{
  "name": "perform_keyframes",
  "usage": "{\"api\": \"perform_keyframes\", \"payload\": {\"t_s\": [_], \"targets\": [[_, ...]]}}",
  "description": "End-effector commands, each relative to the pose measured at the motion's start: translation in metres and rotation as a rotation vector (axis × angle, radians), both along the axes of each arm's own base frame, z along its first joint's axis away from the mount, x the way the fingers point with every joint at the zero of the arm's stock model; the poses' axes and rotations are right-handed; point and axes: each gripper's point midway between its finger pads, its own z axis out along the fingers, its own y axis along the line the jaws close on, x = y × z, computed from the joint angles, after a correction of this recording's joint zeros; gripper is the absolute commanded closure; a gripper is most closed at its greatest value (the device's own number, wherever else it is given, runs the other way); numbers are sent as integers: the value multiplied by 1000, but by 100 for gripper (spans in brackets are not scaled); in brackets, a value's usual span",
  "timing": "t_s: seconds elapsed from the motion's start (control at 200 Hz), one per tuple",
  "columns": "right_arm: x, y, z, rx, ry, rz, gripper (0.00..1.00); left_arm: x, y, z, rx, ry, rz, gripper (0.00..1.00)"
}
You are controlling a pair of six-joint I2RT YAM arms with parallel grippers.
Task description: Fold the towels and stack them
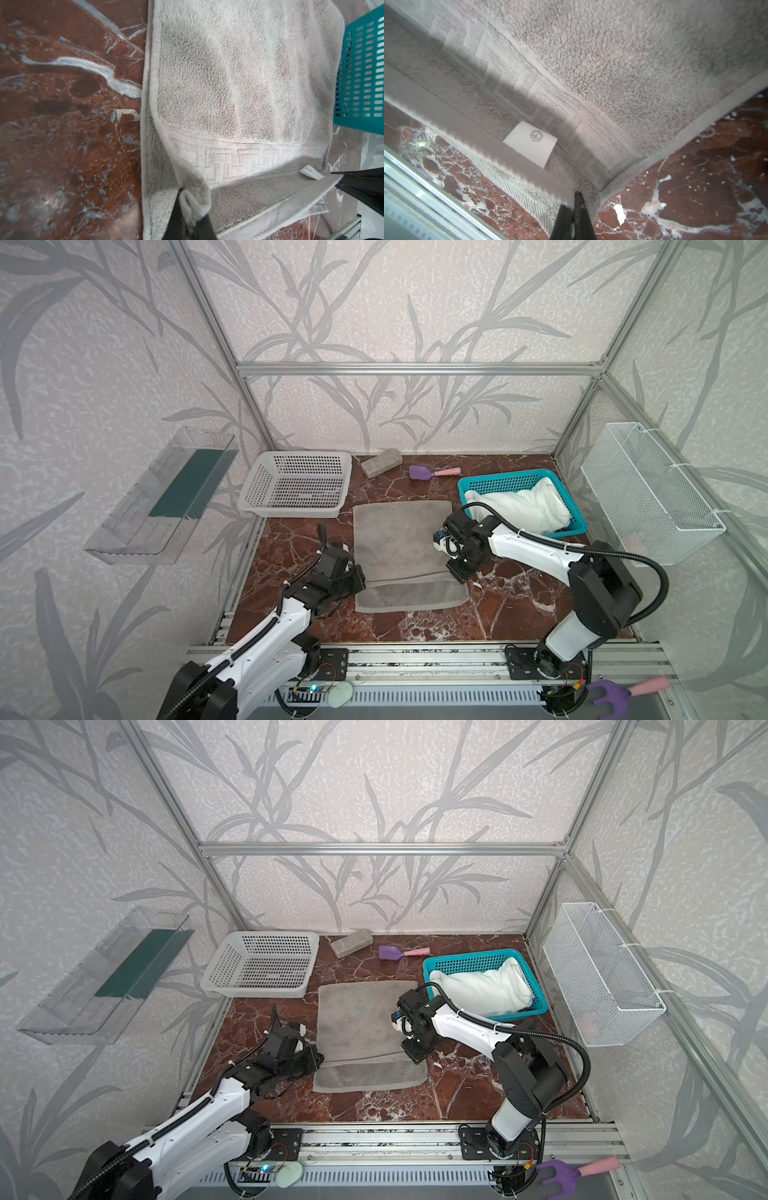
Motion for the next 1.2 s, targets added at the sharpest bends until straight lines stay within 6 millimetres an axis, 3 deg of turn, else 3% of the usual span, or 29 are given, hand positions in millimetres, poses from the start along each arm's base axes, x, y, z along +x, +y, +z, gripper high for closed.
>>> {"api": "perform_keyframes", "payload": {"t_s": [0.0,0.2,0.285,0.365,0.49,0.6,0.76,0.945,1.07,1.195], "targets": [[-5,-17,4,-84,6,-19,100,-6,18,-6,52,26,73,100],[1,-17,37,-57,-59,-47,100,6,11,34,28,-34,52,100],[-6,-15,45,-27,-38,-64,100,7,8,39,31,-36,27,100],[-16,-13,35,-4,13,-98,100,4,11,31,49,-16,27,100],[-33,-11,4,-6,101,-125,100,-3,7,10,17,27,32,100],[-34,-12,-14,-46,119,-114,100,-6,6,-10,2,56,39,100],[-17,-9,-31,-97,106,-83,100,0,9,-29,44,77,50,100],[15,-11,-49,-181,102,-77,100,24,18,-36,158,89,48,100],[45,-10,-35,-163,58,-88,100,45,23,-36,190,146,64,100],[62,-11,-10,-156,4,-68,100,58,18,-26,200,205,-10,100]]}}
